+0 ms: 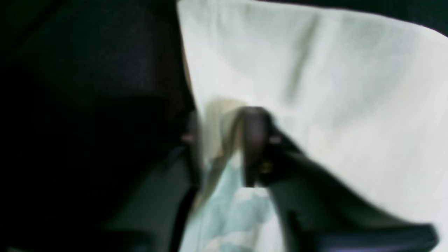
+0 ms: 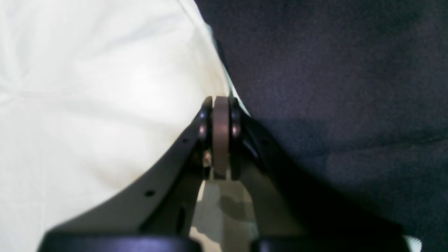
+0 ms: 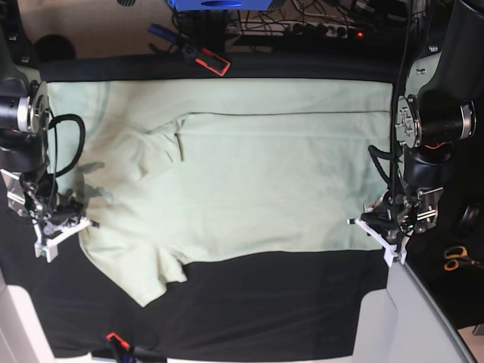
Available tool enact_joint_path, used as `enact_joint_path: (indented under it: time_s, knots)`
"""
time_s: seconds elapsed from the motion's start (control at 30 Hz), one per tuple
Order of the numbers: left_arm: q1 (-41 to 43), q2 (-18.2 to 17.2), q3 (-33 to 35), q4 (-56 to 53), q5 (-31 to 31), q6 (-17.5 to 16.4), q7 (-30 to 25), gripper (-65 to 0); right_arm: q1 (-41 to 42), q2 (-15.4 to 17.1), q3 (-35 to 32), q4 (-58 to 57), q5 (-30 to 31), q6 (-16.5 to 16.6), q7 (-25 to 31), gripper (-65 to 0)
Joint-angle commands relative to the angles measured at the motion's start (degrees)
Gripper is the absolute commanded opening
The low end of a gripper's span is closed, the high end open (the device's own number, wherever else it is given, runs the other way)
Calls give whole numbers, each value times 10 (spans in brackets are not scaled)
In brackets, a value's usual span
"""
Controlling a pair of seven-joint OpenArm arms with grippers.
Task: Fold the T-shirt properly
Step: 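Lower both grippers to the shirt's side edges and grasp them, then lift the side edges and fold them inward toward the shirt's middle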
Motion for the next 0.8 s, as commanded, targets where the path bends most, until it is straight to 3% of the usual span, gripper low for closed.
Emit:
enact_joint_path:
  time_s: [0.0, 0.13, 0.5, 0.77]
  knots:
    - [-12, -2, 1, 4, -1, -3, -6, -573, 13, 10, 2, 9, 0, 3, 5, -649]
    - [-2, -3, 1, 8, -2, -2, -27, -650, 13, 10, 2, 9, 0, 3, 5, -649]
    - [9, -3, 6, 14, 2, -4, -29, -650, 5, 7, 2, 49, 1, 3, 5, -649]
    - [111, -15, 5, 177, 2, -4, -1, -650, 5, 7, 2, 49, 1, 3, 5, -649]
